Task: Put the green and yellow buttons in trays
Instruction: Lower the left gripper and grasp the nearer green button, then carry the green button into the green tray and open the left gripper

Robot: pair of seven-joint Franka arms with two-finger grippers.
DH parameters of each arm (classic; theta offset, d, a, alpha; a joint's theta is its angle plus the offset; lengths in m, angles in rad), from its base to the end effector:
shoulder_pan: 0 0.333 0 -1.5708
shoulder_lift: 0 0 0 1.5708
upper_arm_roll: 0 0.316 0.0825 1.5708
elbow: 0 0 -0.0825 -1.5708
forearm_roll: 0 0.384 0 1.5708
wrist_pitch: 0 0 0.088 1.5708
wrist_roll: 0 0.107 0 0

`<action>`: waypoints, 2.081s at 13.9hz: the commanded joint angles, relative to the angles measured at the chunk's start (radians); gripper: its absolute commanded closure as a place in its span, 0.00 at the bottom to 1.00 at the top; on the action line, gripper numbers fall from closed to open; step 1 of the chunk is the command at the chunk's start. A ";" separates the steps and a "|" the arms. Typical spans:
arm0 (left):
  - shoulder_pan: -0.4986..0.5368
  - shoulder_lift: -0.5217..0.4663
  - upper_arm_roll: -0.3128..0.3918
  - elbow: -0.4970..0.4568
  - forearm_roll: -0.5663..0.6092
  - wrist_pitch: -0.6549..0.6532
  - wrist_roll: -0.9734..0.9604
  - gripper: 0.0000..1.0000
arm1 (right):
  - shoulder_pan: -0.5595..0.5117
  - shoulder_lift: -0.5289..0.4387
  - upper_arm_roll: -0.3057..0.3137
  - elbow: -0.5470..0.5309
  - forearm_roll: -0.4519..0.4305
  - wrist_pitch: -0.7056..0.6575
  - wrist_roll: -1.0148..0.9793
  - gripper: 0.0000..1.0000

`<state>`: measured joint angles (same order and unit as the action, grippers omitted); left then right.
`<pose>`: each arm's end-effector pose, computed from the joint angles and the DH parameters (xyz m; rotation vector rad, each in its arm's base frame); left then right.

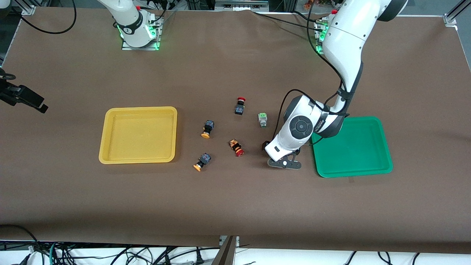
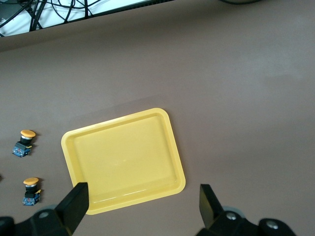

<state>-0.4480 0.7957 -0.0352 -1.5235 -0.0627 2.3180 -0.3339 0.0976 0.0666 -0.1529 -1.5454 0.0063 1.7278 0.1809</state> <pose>0.6290 -0.3270 0.1876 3.0729 -0.1478 -0.0450 0.5893 -0.0290 0.6137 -3.1110 0.3686 -0.1828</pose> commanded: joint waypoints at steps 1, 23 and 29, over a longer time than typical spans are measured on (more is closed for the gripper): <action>-0.012 0.004 0.011 -0.006 0.020 0.020 -0.007 0.07 | -0.001 -0.004 0.001 0.002 0.008 0.001 -0.008 0.01; 0.489 -0.153 0.009 -0.009 0.012 -0.262 0.629 0.88 | 0.031 0.050 0.003 0.002 0.012 0.015 0.008 0.01; 0.649 -0.150 0.012 -0.099 0.021 -0.255 0.728 0.82 | 0.074 0.056 0.003 -0.002 0.011 -0.005 0.003 0.01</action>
<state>0.1821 0.6612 -0.0109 -1.5832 -0.0475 2.0593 0.3784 0.1531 0.1272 -0.1479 -1.5463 0.0063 1.7377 0.1844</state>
